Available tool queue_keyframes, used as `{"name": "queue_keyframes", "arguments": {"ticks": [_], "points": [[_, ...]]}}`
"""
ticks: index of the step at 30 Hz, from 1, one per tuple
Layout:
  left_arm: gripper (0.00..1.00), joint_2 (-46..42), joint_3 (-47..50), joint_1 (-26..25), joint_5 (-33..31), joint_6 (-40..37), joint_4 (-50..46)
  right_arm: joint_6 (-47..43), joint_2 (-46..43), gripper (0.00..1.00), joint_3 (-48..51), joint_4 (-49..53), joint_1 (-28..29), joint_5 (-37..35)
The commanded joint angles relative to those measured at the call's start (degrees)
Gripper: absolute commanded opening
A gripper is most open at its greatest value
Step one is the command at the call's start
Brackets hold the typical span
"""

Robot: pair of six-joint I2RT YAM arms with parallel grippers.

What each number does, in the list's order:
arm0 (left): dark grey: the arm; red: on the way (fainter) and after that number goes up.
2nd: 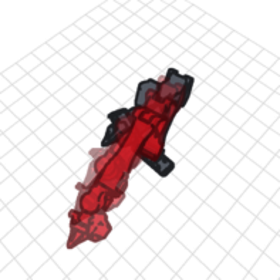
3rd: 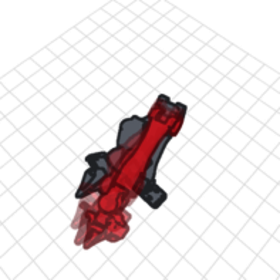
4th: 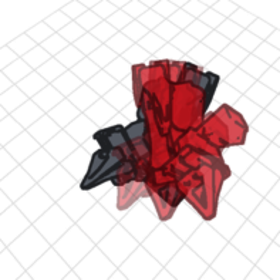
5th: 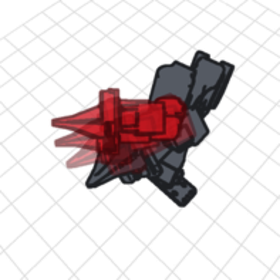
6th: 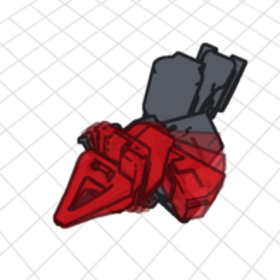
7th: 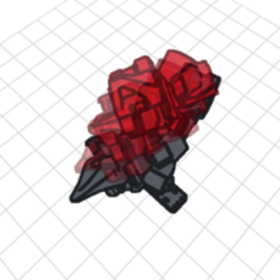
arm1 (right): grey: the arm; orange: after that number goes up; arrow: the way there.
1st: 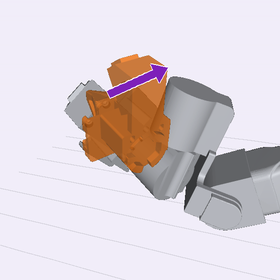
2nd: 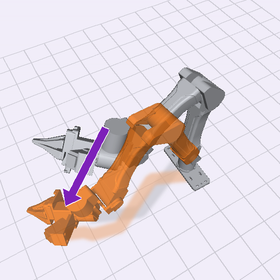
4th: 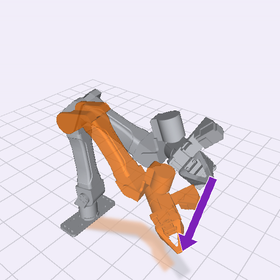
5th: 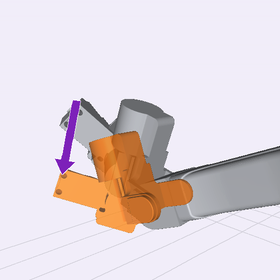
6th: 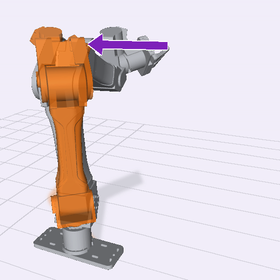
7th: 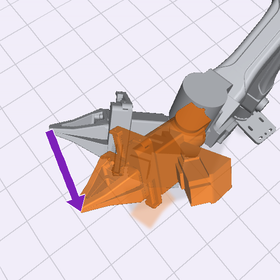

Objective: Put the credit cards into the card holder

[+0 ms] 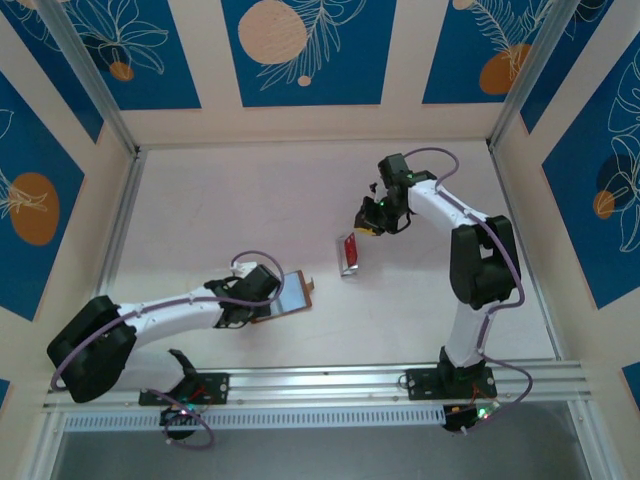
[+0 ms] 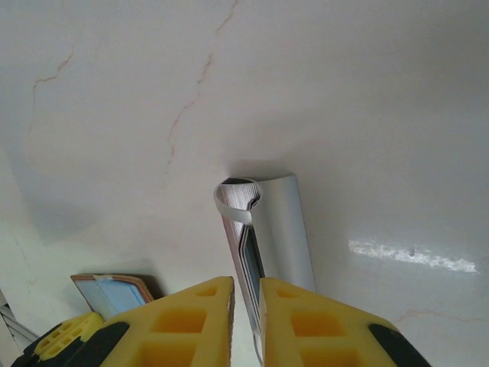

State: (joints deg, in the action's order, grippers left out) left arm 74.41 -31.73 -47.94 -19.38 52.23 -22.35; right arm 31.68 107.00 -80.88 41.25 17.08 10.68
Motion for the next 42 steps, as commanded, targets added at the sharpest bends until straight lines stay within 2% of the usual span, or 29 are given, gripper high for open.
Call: {"name": "queue_keyframes", "arguments": {"ticks": [1, 19, 34, 42], "points": [[0.1, 0.5, 2.5, -0.8, 1.3, 0.8, -6.3, -0.3, 1.1, 0.18, -0.7, -0.4, 0.3, 1.9], [0.1, 2.4, 2.3, -0.9, 1.9, 0.3, -4.2, -0.6, 2.9, 0.16, 1.8, -0.9, 0.8, 3.7], [0.1, 2.8, 2.0, -0.9, 1.7, 0.4, -4.2, -1.4, 1.6, 0.06, 2.0, -0.7, 0.9, 5.1], [0.1, 2.9, 2.0, -0.9, 1.5, 0.4, -4.3, -1.3, -0.2, 0.02, 1.6, 1.6, 1.0, 1.3]]}}
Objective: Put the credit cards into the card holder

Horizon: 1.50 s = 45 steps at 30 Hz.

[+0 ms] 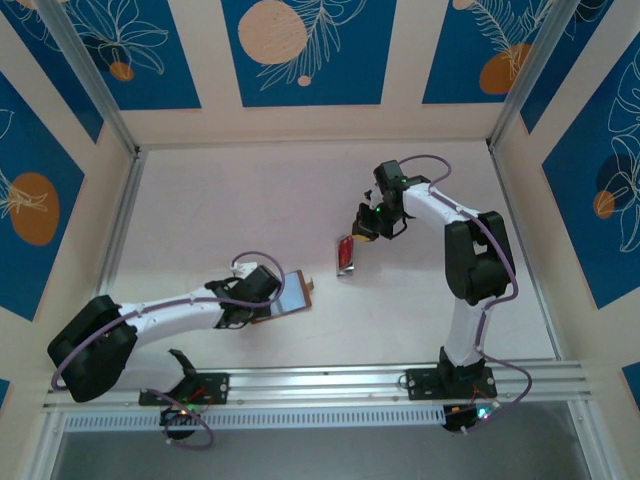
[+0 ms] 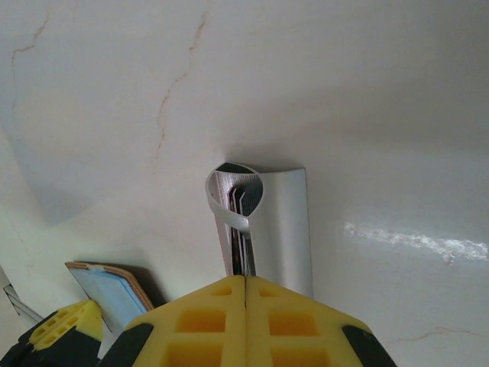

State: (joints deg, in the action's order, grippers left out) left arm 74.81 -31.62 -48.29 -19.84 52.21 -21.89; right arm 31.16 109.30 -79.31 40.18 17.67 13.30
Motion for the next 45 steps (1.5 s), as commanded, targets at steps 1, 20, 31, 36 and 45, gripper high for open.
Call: {"name": "queue_keyframes", "arguments": {"ticks": [1, 20, 31, 36, 45], "points": [[0.1, 2.5, 1.9, -0.5, 2.0, 0.4, -4.8, -0.7, -2.7, 0.01, 0.1, 2.9, 0.4, -1.9], [0.1, 3.8, 1.5, -0.5, 2.0, 0.5, -4.8, -1.1, -4.1, 0.04, 0.1, 4.3, 0.6, -5.5], [0.1, 4.2, 1.3, -0.5, 2.0, 0.5, -4.8, -0.7, -5.1, 0.19, 1.7, 3.5, 0.8, -3.8], [0.1, 4.4, 1.3, -0.5, 2.1, 0.4, -4.7, -0.4, -5.6, 0.2, 3.3, 3.4, 0.9, -2.7], [0.1, 4.5, 1.6, -0.5, 2.2, 0.4, -4.2, 0.0, -4.7, 0.18, 4.1, 2.0, 1.0, -0.6]]}}
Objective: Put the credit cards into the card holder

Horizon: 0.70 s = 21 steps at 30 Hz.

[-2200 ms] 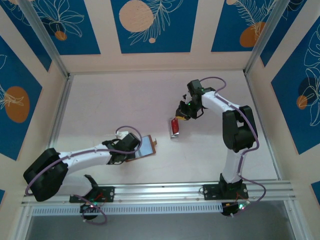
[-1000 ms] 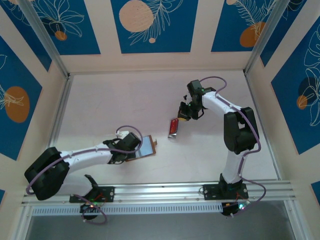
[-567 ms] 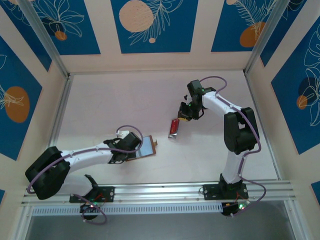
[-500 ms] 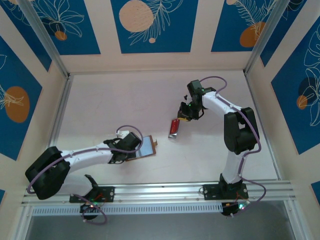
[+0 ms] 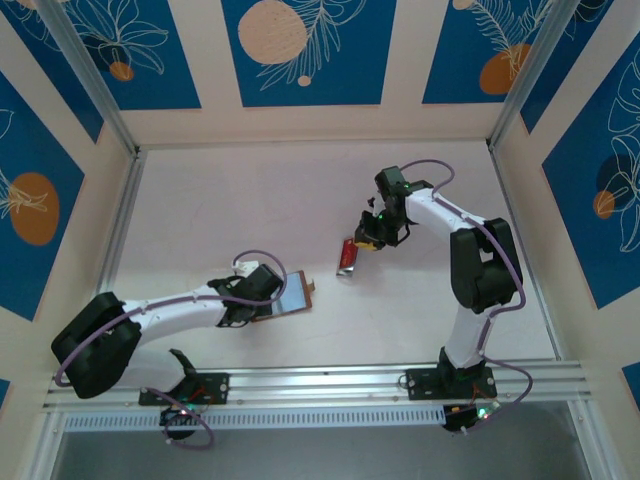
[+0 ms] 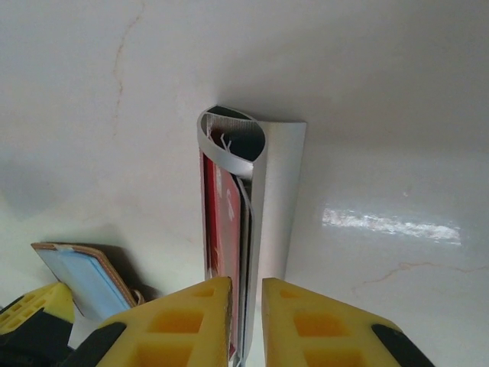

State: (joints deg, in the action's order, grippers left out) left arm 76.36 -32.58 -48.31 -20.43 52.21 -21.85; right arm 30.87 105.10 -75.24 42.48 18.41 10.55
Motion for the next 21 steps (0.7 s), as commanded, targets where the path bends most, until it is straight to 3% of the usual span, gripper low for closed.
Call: {"name": "queue_keyframes", "arguments": {"ticks": [1, 13, 21], "points": [[0.1, 2.8, 2.6, -0.5, 2.8, 0.4, -4.3, 0.3, -0.2, 0.18, -0.1, -0.3, 0.3, 2.1], [0.1, 2.7, 2.4, -0.5, 2.6, 0.3, -4.4, 0.0, 0.5, 0.11, 0.1, 0.1, 0.3, 1.9], [0.1, 3.2, 2.5, -0.5, 2.8, 0.3, -4.2, 0.4, -1.0, 0.14, 0.7, 0.2, -1.0, 0.8]]}}
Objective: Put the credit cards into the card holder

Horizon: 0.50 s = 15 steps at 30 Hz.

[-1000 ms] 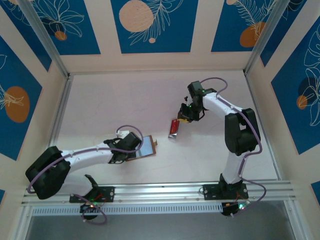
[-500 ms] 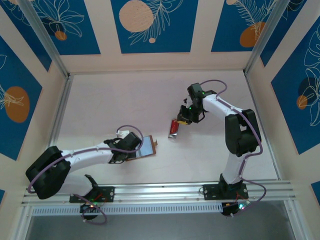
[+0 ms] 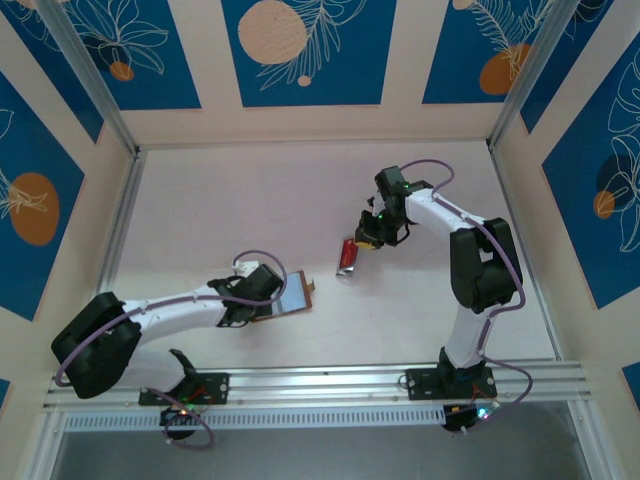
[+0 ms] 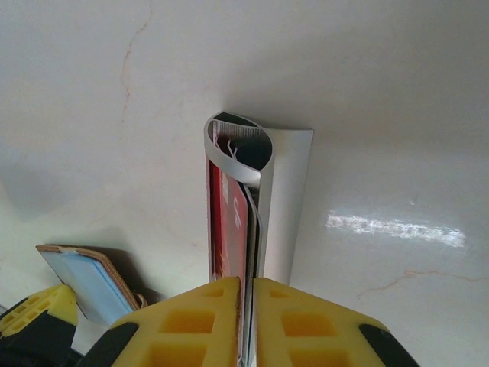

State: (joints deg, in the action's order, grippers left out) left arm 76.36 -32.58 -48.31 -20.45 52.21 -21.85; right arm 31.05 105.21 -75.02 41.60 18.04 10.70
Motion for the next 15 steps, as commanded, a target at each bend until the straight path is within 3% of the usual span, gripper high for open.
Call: {"name": "queue_keyframes", "arguments": {"ticks": [1, 15], "points": [[0.1, 3.3, 2.4, -0.5, 2.8, 0.3, -4.2, 0.2, -0.8, 0.15, 0.2, 1.1, -0.7, 0.8], [0.1, 3.3, 2.2, -0.5, 2.4, 0.2, -4.3, 0.2, 2.3, 0.14, -0.9, 0.3, -1.2, 3.3]]}}
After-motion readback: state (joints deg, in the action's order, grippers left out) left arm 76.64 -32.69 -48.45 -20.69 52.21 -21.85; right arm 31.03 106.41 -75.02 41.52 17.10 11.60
